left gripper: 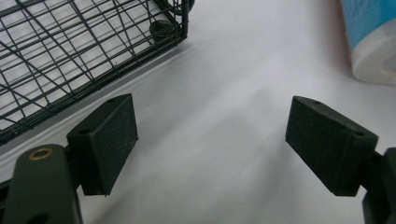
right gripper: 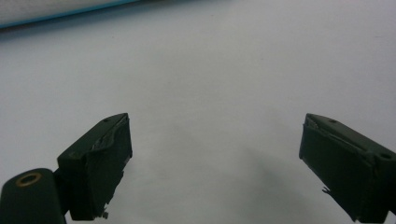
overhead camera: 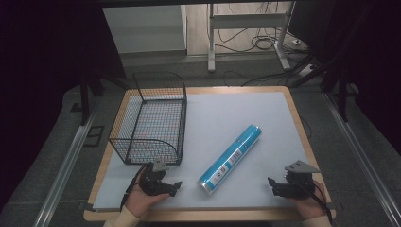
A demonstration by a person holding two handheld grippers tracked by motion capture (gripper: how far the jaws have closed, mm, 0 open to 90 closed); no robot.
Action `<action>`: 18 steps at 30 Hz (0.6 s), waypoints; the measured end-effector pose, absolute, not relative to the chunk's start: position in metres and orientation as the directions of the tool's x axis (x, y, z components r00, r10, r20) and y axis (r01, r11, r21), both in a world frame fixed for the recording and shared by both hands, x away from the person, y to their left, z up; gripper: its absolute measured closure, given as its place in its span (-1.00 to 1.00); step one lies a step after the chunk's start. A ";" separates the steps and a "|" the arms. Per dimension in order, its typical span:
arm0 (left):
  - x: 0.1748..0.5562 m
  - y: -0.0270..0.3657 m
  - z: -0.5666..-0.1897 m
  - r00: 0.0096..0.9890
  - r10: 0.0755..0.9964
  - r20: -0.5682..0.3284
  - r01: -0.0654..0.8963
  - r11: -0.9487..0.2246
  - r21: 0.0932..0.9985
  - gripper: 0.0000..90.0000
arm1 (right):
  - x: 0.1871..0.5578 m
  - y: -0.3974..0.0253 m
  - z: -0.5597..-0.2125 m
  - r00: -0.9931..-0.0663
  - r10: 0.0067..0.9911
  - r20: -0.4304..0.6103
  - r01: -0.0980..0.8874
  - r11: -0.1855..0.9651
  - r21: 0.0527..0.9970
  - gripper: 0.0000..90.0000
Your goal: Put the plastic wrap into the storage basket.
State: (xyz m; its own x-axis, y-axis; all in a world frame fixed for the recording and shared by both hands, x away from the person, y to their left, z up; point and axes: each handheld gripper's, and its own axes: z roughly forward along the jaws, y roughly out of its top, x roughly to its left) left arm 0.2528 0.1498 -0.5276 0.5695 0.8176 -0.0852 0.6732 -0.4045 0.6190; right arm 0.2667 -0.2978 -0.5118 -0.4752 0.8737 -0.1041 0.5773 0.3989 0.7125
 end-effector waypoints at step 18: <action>0.246 0.142 -0.499 0.564 0.811 -0.153 0.669 -0.341 0.660 -0.63 | 0.263 -0.302 -0.508 -0.471 0.877 -0.094 0.571 0.384 0.726 -0.77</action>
